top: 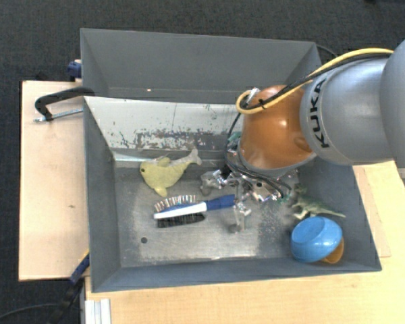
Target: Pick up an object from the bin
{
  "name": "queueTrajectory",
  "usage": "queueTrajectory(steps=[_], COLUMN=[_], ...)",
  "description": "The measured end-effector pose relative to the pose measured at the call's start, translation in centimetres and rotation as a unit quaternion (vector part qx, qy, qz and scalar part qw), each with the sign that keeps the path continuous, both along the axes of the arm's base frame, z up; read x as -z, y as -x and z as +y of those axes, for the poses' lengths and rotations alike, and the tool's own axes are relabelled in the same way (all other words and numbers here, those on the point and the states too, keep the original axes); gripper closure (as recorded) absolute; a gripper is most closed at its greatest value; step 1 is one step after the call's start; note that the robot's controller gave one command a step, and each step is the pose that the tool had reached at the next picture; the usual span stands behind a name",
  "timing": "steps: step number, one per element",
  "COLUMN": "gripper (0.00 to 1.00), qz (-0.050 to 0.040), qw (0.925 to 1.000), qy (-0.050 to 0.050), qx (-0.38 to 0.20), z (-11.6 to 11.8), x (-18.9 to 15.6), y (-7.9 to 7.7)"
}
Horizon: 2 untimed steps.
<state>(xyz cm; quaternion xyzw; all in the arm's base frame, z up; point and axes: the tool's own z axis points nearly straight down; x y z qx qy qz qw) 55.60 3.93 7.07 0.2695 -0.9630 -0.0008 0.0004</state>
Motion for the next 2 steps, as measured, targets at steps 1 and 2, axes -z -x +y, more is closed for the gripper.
queueTrajectory(steps=[1,2], gripper=[1.0,1.0], qz=[-0.0008,-0.0069], qw=[1.0,0.9962], qy=[0.0,0.0], qx=[0.0,-0.087], z=[0.0,-0.7], x=[0.0,-13.4], y=[0.0,1.4])
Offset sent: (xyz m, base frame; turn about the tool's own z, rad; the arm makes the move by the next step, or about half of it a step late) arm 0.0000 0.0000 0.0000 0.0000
